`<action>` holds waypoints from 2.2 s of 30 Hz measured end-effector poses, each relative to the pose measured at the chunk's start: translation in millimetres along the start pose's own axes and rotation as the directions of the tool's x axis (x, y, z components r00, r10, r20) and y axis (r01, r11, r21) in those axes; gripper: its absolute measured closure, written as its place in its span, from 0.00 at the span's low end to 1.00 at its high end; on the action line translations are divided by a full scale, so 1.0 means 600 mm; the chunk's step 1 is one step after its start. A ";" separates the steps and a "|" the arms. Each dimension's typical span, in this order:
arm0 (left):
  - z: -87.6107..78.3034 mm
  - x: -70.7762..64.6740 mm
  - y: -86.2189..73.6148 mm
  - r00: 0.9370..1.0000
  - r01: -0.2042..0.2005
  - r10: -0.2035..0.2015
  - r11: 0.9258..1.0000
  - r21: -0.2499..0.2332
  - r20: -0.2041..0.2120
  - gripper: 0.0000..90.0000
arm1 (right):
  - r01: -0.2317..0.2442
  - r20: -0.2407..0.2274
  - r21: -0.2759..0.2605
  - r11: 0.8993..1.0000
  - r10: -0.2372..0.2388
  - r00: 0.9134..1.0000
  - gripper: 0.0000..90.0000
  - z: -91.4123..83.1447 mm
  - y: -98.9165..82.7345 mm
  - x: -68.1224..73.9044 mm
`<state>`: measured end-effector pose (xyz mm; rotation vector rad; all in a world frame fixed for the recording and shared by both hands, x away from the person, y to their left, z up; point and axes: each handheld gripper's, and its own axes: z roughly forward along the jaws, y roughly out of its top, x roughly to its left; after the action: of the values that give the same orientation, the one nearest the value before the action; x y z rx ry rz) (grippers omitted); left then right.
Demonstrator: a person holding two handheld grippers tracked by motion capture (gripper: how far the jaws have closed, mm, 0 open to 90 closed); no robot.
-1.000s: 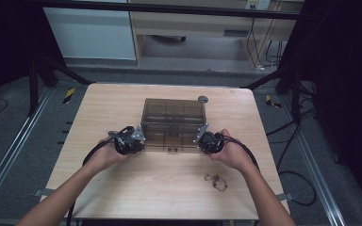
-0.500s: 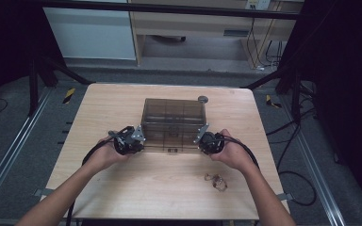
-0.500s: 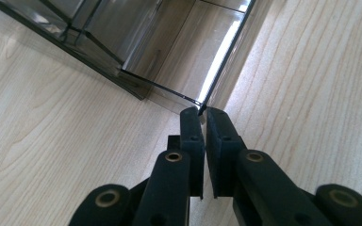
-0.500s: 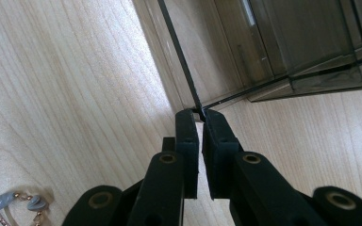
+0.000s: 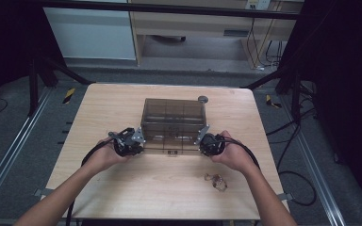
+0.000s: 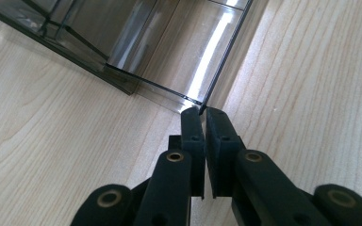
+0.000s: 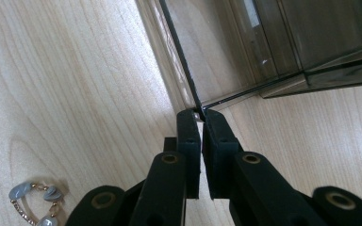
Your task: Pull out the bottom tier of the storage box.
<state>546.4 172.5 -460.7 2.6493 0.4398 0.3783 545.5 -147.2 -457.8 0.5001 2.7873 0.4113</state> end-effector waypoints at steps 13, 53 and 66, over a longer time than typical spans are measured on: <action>-0.005 -0.013 -0.004 1.000 -0.012 0.012 1.000 0.007 0.001 0.97 | -0.010 -0.011 -0.005 1.000 0.010 1.000 0.96 -0.003 -0.006 0.014; -0.022 -0.070 -0.024 0.999 -0.033 0.033 0.999 -0.009 -0.009 0.96 | 0.032 -0.034 -0.014 0.999 -0.032 0.999 0.96 -0.019 -0.023 0.057; -0.053 -0.078 -0.069 0.985 0.112 -0.131 0.981 -0.158 -0.114 0.55 | -0.131 0.000 -0.039 0.991 0.132 0.991 0.54 -0.052 -0.058 0.061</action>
<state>483.1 202.6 -460.3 2.4471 0.5852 0.5186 492.5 -172.1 -448.5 0.6772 2.7466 0.4921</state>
